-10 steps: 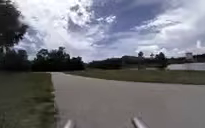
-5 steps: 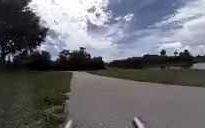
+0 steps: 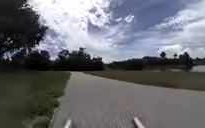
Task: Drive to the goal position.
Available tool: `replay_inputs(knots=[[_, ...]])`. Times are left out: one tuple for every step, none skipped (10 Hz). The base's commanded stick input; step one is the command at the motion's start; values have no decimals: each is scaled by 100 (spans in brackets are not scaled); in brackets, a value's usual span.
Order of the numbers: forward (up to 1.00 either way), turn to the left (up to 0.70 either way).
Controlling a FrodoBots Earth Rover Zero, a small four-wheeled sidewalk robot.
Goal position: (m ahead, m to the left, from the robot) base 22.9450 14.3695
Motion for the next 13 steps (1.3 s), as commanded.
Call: replay_inputs(knots=[[70, 2], [70, 13], [70, 30], [70, 35], [70, 35], [70, 35], [70, 35], [70, 34], [70, 12], [70, 5], [70, 0], [70, 0], [70, 0]])
